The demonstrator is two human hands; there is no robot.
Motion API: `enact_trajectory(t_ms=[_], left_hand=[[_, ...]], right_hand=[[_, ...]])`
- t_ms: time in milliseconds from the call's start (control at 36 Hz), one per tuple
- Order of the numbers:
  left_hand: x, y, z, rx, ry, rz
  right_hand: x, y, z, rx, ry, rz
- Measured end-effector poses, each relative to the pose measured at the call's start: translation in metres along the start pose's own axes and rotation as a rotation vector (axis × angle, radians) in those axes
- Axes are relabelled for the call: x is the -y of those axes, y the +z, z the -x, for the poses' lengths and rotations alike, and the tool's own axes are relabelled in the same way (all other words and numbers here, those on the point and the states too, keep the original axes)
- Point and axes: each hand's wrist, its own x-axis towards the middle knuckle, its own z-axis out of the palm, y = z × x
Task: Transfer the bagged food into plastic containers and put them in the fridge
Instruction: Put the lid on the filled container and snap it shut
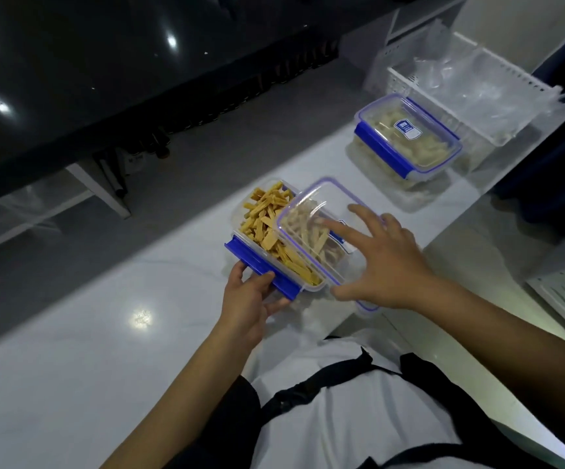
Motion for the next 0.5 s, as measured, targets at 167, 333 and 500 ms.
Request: enact_trajectory(t_ms=[167, 333, 500], left_hand=[[0.000, -0.001, -0.002, -0.005, 0.015, 0.019], [0.002, -0.002, -0.005, -0.002, 0.013, 0.046], [0.003, -0.003, -0.007, -0.001, 0.015, 0.045]], right_hand=[[0.007, 0.032, -0.002, 0.058, -0.010, 0.014], [-0.002, 0.030, 0.025, 0.034, -0.006, 0.015], [-0.009, 0.013, 0.037, 0.098, -0.031, 0.025]])
